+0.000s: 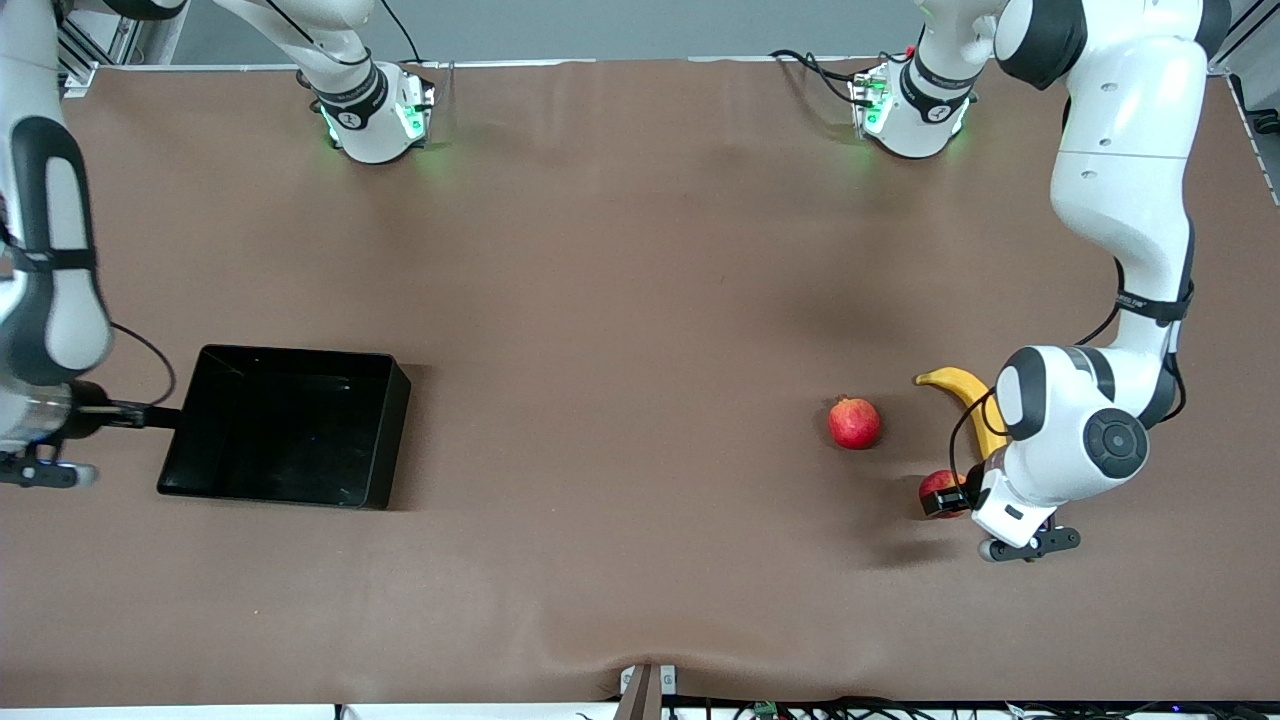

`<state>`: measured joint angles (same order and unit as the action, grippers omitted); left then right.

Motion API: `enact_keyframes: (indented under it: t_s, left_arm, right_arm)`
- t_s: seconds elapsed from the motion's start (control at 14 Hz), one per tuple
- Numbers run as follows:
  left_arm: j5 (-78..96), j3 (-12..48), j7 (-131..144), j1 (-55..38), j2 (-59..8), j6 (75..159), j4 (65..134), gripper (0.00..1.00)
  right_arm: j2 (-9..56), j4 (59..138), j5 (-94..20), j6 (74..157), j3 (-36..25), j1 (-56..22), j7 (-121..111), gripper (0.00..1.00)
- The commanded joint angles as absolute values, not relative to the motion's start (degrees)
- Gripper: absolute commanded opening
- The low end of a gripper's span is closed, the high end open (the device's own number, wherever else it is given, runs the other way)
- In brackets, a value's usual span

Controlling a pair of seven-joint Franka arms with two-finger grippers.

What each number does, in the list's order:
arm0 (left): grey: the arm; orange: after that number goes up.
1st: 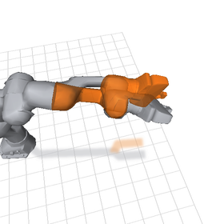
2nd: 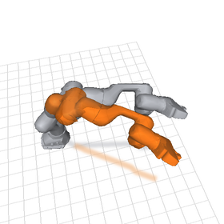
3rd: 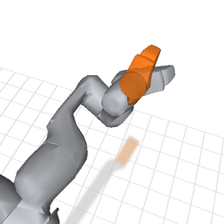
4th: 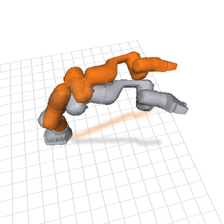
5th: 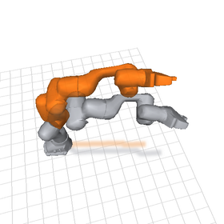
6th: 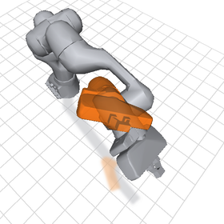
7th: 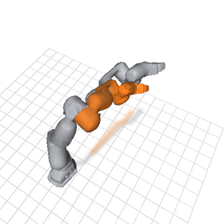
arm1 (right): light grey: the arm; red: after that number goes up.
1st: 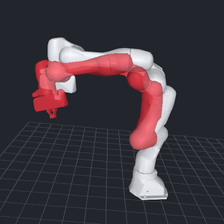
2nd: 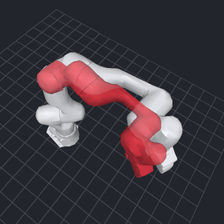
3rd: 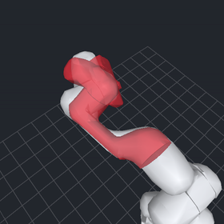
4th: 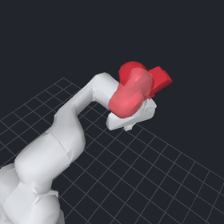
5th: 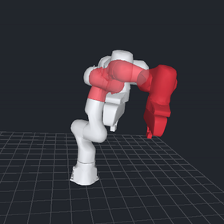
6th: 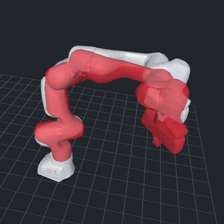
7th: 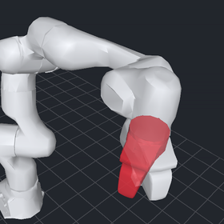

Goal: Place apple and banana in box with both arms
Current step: 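Lift the apple with the left gripper while the right gripper grasps the box rim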

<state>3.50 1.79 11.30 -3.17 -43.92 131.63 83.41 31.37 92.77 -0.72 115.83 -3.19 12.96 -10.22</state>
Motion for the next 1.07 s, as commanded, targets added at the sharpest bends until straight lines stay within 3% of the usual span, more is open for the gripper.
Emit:
enact_keyframes:
  t_s: [0.0, 0.14, 0.21, 0.29, 0.43, 0.5, 1.0]
  left_arm:
    - [3.78, 1.15, 10.72, -2.81, -37.28, 126.14, 84.64, 0.0]
    - [2.91, 0.88, 10.72, -2.64, -34.03, 123.15, 84.55, 0.0]
    - [2.47, 0.88, 10.72, -2.29, -32.45, 121.57, 84.46, 0.0]
    - [2.37, 0.88, 10.72, -2.02, -31.04, 119.99, 84.46, 0.0]
    - [2.2, 0.79, 10.55, -1.67, -28.4, 116.39, 84.46, 0.0]
    - [1.76, 0.88, 10.55, -1.23, -27.17, 114.8, 84.38, 0.0]
    - [1.23, 0.88, 10.81, -1.14, -21.98, 107.58, 84.02, 0.0]
  right_arm:
    - [30.15, 101.66, -0.79, 125.21, -2.55, 13.62, -10.28, 1.0]
    - [30.58, 103.97, -0.79, 128.84, -2.55, 13.97, -10.55, 1.0]
    - [31.19, 103.97, -0.79, 128.85, -2.55, 14.58, -11.33, 0.75]
    - [31.29, 103.97, -0.79, 128.67, -2.46, 15.11, -12.64, 0.38]
    - [31.29, 103.71, -1.05, 128.5, -2.37, 15.29, -13.54, 0.1]
    - [31.29, 103.62, -2.27, 128.5, -2.37, 15.38, -13.62, 0.01]
    - [30.85, 103.45, -4.75, 127.71, -2.37, 15.21, -13.36, 0.0]
